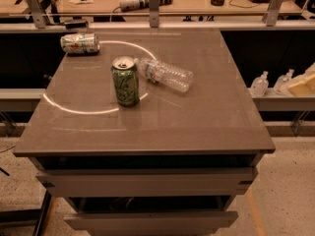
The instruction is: Knock coke can over
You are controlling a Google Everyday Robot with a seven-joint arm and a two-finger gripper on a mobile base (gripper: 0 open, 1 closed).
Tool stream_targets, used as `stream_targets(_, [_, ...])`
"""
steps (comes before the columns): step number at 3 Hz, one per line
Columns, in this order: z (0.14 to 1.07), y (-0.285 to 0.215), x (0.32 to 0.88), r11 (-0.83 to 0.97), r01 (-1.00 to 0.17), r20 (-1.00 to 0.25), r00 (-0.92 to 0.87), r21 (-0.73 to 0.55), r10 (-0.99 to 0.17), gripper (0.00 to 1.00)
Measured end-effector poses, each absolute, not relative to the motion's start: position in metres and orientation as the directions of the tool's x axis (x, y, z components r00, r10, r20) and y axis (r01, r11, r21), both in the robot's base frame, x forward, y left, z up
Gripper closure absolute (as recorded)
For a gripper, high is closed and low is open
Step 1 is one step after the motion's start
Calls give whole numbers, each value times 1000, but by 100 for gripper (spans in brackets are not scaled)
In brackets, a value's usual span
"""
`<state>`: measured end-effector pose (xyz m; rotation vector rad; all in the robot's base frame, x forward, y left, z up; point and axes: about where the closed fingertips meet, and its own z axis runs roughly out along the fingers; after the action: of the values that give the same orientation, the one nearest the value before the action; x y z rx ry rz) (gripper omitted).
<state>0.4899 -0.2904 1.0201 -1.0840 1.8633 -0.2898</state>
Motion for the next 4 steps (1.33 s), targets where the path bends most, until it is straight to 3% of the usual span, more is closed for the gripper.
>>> stream_targets(2, [1010,-242,487,300,-639,-377,-17,-709,-926,0])
stream_targets(4, [1009,-201,501,119,-667,-228,79,-735,-970,0])
